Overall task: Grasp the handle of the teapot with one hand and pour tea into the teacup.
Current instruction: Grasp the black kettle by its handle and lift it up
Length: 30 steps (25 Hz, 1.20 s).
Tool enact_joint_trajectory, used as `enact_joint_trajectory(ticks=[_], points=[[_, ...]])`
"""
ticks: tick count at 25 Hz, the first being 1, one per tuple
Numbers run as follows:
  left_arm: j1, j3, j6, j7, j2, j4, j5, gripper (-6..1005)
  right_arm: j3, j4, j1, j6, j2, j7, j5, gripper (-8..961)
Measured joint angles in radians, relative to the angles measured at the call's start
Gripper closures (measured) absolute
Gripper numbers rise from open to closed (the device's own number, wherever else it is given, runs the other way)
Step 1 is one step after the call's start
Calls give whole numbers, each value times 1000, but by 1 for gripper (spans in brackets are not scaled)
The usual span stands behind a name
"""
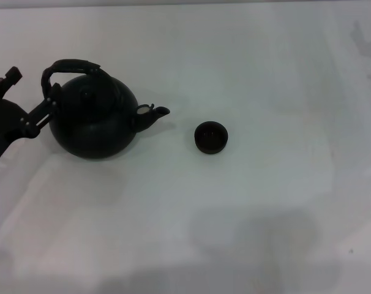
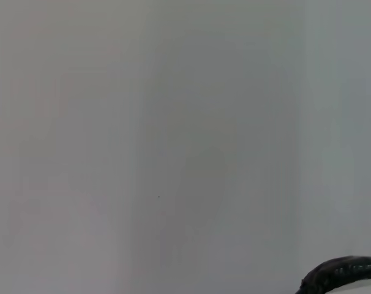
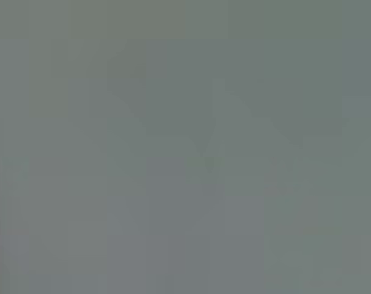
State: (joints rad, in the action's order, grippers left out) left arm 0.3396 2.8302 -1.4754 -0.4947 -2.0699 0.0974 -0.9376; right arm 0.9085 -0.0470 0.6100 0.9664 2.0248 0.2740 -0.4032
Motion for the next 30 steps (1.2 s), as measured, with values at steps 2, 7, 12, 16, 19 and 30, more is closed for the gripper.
enact_joint_trajectory(ticks=[2,7,12,16,19,30], points=[[6,0,10,0,0,0,0,156,0,-4,0,0,0,0,1,108],[19,0,43,2,1,0,0,162,-1,-5,2,0,0,1,1,108],[26,3,70,41,-2,-4,0,168,0,-5,3,-1,0,1,1,108],[27,5,70,69,-3,-8,0,174,0,-5,4,-2,0,1,1,108],[27,7,71,78,-4,-9,0,177,0,-5,4,-2,0,1,1,108],[27,5,92,81,-7,-12,3,191,0,-5,4,-9,0,2,1,108]])
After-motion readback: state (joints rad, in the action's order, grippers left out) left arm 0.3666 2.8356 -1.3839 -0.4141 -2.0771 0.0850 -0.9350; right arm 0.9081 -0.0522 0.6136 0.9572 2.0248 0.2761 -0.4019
